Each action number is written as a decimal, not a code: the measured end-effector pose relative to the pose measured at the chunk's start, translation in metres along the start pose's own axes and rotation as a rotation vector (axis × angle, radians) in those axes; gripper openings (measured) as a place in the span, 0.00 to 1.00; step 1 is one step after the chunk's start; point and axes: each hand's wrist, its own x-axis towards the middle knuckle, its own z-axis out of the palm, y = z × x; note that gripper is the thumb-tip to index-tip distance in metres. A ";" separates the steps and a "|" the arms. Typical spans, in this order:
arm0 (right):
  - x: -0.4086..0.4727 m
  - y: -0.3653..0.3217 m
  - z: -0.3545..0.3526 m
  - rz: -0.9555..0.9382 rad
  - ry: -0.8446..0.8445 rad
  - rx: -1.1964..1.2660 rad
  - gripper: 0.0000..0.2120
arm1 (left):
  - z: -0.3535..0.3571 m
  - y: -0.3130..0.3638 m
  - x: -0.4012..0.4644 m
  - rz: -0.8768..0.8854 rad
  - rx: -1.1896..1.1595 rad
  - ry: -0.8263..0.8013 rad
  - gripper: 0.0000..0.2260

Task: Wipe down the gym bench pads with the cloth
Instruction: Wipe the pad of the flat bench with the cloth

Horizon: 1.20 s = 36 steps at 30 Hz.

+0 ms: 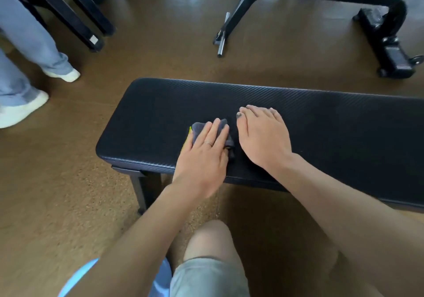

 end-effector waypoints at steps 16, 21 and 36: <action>0.024 0.038 0.001 -0.088 -0.136 0.049 0.27 | -0.008 0.060 0.024 -0.258 -0.061 -0.068 0.25; 0.027 0.041 0.007 -0.083 -0.136 0.084 0.27 | -0.012 0.036 0.067 -0.236 -0.137 -0.061 0.24; 0.086 -0.006 0.015 -0.142 -0.330 0.117 0.28 | -0.032 -0.120 0.094 -0.617 -0.261 -0.021 0.23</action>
